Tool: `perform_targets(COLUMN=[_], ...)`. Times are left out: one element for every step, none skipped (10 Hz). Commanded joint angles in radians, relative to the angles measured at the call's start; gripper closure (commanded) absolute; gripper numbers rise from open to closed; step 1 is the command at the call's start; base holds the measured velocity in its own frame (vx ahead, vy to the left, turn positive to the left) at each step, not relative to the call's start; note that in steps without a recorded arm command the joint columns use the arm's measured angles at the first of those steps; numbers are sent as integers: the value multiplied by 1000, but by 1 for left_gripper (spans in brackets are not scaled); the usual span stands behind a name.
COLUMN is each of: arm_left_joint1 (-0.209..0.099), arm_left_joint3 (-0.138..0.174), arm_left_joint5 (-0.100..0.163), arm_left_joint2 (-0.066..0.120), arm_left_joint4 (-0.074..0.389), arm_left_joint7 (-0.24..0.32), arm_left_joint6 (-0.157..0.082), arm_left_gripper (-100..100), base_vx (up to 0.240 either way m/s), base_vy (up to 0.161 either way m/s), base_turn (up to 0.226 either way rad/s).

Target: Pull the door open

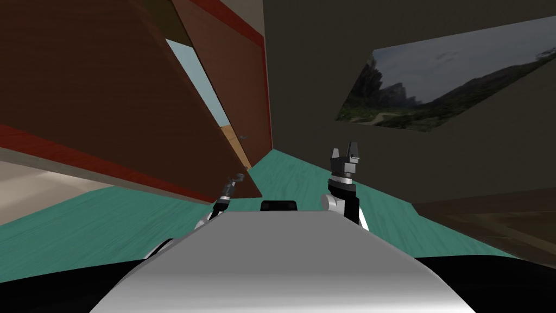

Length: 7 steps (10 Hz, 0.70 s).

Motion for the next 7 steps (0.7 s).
perform_targets(arm_left_joint1=[-21, -33, -47, -32, -12, -6, 7], arm_left_joint3=[-9, -9, -8, 0, -7, -9, -14], arm_left_joint5=[-9, -12, -15, -8, -12, -12, -14], arm_left_joint2=[-10, -12, -14, -6, 5, 8, 15], arm_left_joint4=[3, 9, 16, -7, 0, 2, 7], arm_left_joint7=[2, 2, 1, -1, 12, 15, 24], arm_left_joint6=[7, 12, 19, 26, -2, -11, -32], arm_left_gripper=[100, 100, 100, 100, 100, 100, 100], base_vx=[-149, -160, -173, -70, -134, -173, -181], base_vy=[76, 66, 49, 26, 39, 60, 49], base_turn=[-101, -79, -74, -21, -185, -179, -153])
